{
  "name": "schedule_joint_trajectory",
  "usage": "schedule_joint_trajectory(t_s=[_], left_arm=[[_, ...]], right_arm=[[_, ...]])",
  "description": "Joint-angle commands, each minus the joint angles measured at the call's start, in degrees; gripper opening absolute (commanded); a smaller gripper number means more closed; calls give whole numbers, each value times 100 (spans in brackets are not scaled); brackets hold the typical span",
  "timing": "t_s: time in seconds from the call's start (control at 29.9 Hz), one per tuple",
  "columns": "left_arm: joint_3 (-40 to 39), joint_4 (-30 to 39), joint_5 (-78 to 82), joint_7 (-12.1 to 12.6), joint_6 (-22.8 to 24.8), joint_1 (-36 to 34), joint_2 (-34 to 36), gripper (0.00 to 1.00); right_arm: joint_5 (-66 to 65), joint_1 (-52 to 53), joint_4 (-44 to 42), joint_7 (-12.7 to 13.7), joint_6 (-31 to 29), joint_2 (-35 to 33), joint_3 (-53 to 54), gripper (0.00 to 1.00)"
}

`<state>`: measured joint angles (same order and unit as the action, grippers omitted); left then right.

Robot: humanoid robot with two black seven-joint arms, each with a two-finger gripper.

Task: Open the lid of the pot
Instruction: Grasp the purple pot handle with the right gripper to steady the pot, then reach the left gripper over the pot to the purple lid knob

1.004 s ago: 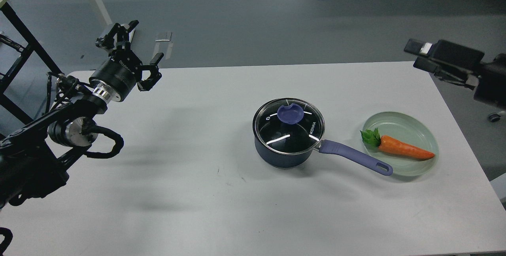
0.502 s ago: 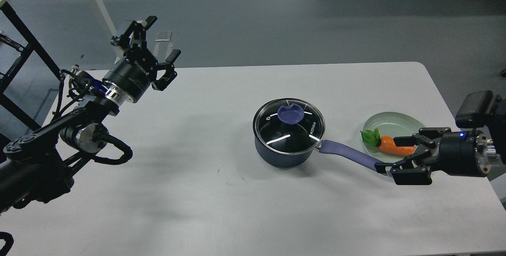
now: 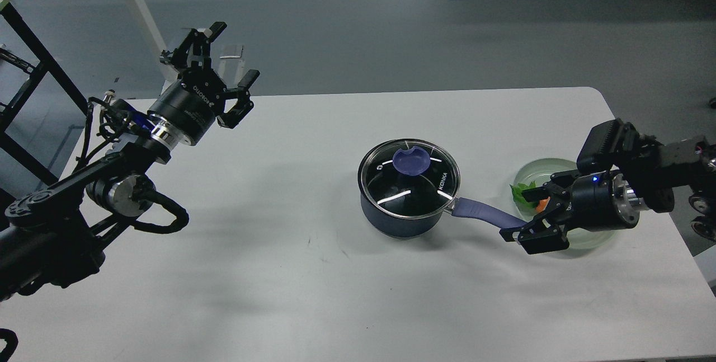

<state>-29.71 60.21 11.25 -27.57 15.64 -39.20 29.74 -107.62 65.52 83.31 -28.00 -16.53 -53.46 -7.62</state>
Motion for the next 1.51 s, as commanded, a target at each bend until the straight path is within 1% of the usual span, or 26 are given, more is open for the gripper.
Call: schedule_joint_trajectory(t_s=[0.0, 0.13, 0.2, 0.33, 0.37, 0.47, 0.64, 0.77, 0.94, 0.97, 1.07, 1.2, 1.3, 1.41, 1.47], left_arm=[[-9, -1, 35, 6, -8, 0, -47, 99], [-9, 8, 35, -3, -8, 0, -47, 99], [-9, 8, 35, 6, 1, 0, -39, 99], [-9, 8, 35, 6, 1, 0, -39, 99], [-9, 8, 35, 6, 1, 0, -47, 99], [-9, 8, 35, 6, 1, 0, -56, 99], [-9, 8, 44, 6, 1, 0, -47, 99], [-9, 61, 184, 6, 1, -9, -47, 99], [-9, 96, 825, 6, 10, -44, -30, 99], [-17, 96, 983, 6, 18, -70, -30, 99], [-9, 166, 2078, 6, 71, -193, 5, 99], [-17, 377, 4503, -43, 80, -553, -21, 99], [18, 570, 5832, -43, 19, -887, -38, 99], [333, 676, 7159, -43, -51, -1352, -178, 99], [710, 729, 7775, -43, -288, -1712, -337, 99]], right_arm=[[-22, 40, -16, 0, 0, 81, -99, 98], [-40, 48, -34, 0, 9, 108, -257, 94], [-40, 57, -34, 0, 79, 108, -327, 88], [-31, 57, -43, 0, 176, 160, -380, 71], [-31, 66, -43, 0, 176, 169, -406, 68], [-31, 101, -43, 0, 176, 169, -415, 64], [-31, 101, -43, 0, 176, 169, -424, 49], [-31, 136, -43, 0, 176, 169, -424, 42], [-31, 145, -104, 0, 176, 169, -424, 31], [-22, 145, -104, 0, 176, 169, -424, 31], [-14, 145, -104, 0, 176, 169, -424, 31], [4, 145, -104, 0, 176, 169, -424, 31], [13, 145, -104, 0, 176, 169, -424, 31], [13, 145, -104, 0, 176, 169, -424, 31], [13, 136, -104, 0, 176, 169, -424, 31]])
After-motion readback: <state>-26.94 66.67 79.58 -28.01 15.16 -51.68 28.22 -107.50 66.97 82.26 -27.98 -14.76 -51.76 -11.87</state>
